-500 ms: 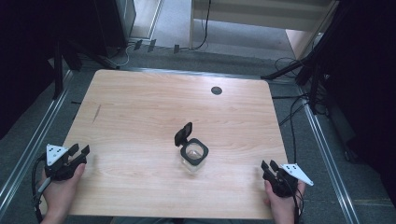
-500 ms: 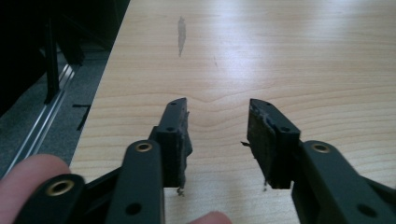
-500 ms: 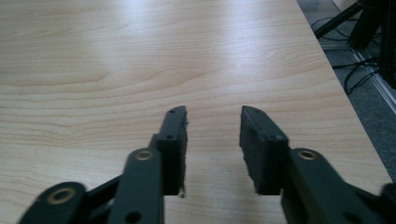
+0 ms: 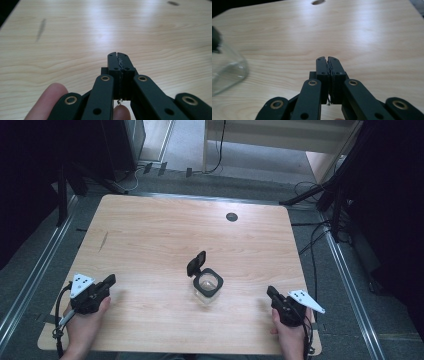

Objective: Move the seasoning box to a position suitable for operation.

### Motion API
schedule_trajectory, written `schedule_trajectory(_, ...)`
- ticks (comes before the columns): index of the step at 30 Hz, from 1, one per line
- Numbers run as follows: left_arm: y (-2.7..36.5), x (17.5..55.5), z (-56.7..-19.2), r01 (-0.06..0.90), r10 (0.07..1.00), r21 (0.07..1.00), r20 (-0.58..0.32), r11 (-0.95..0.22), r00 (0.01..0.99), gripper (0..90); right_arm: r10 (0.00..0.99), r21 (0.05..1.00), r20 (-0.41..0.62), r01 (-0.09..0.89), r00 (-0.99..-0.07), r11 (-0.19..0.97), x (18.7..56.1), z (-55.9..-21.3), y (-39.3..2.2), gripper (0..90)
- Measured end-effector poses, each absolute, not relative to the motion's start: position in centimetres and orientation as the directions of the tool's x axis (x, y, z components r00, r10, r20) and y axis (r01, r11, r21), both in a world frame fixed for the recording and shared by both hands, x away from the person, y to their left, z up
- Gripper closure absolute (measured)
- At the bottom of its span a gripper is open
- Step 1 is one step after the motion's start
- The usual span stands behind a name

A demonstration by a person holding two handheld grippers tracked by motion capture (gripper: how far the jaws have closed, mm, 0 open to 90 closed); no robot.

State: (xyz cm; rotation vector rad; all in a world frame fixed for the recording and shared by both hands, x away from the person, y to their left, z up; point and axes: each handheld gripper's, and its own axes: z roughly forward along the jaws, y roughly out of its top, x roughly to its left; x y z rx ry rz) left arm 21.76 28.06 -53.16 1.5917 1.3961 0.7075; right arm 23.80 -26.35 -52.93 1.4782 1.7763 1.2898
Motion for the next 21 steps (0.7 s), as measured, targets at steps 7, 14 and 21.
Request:
schedule_trajectory(7, 25.0, 22.5, -52.4, 0.490, 0.943, 0.871, -0.183, 0.025, 0.278, 90.0, 0.915, 0.881, 0.167, 0.472, -0.367, 0.028, 24.9, -52.3, -23.3, 87.3)
schedule_trajectory(14, 19.2, 22.6, -52.5, 0.499, 0.900, 0.864, -0.164, -0.067, 0.405, 90.0, 0.879, 0.866, 0.253, 0.499, -0.405, -0.020, 26.2, -52.6, -21.0, 90.0)
schedule_trajectory(21, 14.4, 22.4, -52.2, 0.479, 0.867, 0.873, -0.166, -0.093, 0.469, 90.0, 0.857, 0.878, 0.204, 0.475, -0.472, 0.052, 26.3, -52.0, -17.8, 90.0)
